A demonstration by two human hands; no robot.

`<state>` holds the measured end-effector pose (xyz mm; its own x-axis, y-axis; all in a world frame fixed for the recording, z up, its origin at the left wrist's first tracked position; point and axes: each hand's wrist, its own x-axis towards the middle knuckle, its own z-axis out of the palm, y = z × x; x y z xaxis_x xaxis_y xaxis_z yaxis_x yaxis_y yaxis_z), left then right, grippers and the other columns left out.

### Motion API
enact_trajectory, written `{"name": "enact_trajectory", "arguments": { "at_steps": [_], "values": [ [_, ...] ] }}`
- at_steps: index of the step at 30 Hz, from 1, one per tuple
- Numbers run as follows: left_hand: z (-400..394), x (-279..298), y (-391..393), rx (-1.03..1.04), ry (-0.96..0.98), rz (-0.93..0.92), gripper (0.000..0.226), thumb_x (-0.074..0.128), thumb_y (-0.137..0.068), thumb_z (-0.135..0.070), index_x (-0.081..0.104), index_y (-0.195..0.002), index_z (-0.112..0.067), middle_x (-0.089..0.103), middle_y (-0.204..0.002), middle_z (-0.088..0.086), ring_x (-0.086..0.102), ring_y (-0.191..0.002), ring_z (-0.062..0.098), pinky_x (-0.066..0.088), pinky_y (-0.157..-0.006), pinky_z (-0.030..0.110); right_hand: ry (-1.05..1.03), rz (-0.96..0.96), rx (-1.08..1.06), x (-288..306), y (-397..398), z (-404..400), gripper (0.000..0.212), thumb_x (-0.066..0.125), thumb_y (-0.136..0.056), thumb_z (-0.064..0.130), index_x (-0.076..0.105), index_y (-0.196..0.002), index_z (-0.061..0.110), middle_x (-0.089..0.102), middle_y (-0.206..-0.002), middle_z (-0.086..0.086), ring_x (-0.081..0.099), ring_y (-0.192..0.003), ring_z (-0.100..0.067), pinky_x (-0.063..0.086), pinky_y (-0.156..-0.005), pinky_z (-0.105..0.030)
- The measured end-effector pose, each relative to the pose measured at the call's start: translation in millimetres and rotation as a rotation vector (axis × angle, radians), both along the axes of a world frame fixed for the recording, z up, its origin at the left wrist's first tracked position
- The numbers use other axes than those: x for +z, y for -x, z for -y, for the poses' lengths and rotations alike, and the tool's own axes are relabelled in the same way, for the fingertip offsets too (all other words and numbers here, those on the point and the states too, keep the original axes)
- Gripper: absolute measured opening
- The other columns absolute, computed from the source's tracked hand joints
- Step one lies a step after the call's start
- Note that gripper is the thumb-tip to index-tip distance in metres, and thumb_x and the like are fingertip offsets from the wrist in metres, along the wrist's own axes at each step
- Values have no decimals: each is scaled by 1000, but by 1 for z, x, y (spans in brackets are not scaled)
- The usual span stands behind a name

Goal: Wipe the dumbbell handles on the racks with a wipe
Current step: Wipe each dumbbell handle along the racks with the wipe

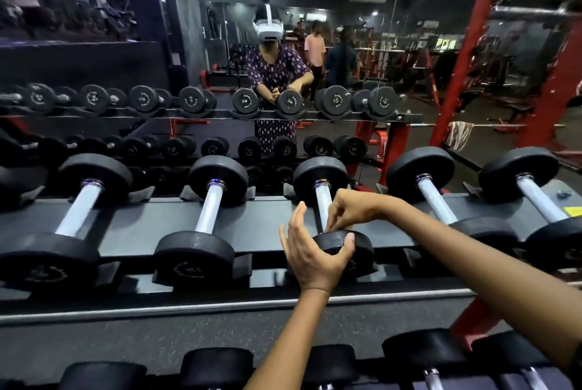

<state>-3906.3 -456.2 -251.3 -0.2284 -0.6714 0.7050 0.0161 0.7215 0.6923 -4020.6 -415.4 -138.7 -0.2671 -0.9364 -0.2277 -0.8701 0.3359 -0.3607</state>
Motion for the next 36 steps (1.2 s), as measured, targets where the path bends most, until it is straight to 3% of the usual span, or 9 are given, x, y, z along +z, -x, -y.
{"name": "enact_trajectory", "arguments": {
  "at_steps": [4, 9, 15, 18, 20, 24, 27, 32, 36],
  "values": [
    [1, 3, -1, -13, 6, 15, 85, 62, -68, -57, 41, -133, -6, 57, -131, 14, 50, -120, 22, 48, -94, 58, 1, -58, 12, -4, -12, 16, 18, 63, -80, 3, 74, -92, 7, 72, -88, -6, 56, -67, 1, 42, -66, -12],
    [-1, 5, -4, -42, -10, 81, 87, 61, -69, -58, 45, -133, -1, 57, -132, 14, 54, -118, 27, 49, -92, 55, 37, 122, -96, -3, 6, -5, 18, 63, -80, -5, 72, -96, -2, 65, -59, 16, 54, -51, 10, 42, -56, -7],
    [-2, 6, -4, -42, -29, 97, 85, 59, -70, -58, 48, -132, 0, 57, -132, 13, 54, -119, 26, 48, -97, 48, 112, -9, -10, -11, -8, 6, 20, 63, -78, 0, 75, -94, 8, 70, -87, 0, 54, -62, 12, 37, -62, -4],
    [-3, 8, -6, -56, -36, 96, 84, 60, -71, -58, 49, -132, -1, 57, -132, 12, 53, -119, 24, 44, -99, 39, 138, 162, -53, -14, 8, -18, 23, 62, -81, -4, 72, -100, 5, 69, -84, -15, 54, -68, -2, 42, -64, -12],
    [-4, 10, -7, -50, -29, 93, 83, 60, -71, -58, 50, -130, -1, 58, -130, 11, 54, -118, 23, 42, -98, 36, 200, 299, -101, -22, 14, -32, 27, 62, -81, -8, 70, -102, 7, 66, -80, -11, 53, -70, -5, 44, -66, -17],
    [-2, 7, -4, -23, -13, 94, 81, 59, -71, -58, 52, -129, -1, 58, -130, 12, 55, -117, 25, 44, -97, 38, 452, 303, -255, -34, 14, -27, 21, 71, -73, -7, 71, -94, -4, 63, -66, -1, 56, -60, -5, 45, -59, -10],
    [-2, 7, -5, -29, -25, 109, 83, 57, -71, -59, 51, -130, 0, 57, -131, 13, 54, -119, 26, 45, -97, 41, 496, 402, -318, -33, 13, -27, 18, 70, -73, -9, 70, -91, -6, 64, -69, -5, 60, -63, -12, 52, -62, -15],
    [-7, 17, -13, -144, -168, 228, 100, 54, -64, -68, 38, -142, -6, 47, -138, 9, 50, -124, 22, 46, -91, 39, 398, 332, -234, -35, 10, -35, 10, 72, -77, 3, 73, -87, 3, 67, -75, -2, 59, -75, -11, 50, -77, -27],
    [-2, 33, -14, -220, -231, 397, 111, 69, -64, -60, 21, -149, -9, 27, -152, 7, 32, -139, 21, 34, -107, 40, 551, 214, -398, -30, 8, -17, 12, 75, -71, 1, 74, -83, 1, 66, -63, -6, 55, -50, -1, 51, -60, -17]
  ]
}}
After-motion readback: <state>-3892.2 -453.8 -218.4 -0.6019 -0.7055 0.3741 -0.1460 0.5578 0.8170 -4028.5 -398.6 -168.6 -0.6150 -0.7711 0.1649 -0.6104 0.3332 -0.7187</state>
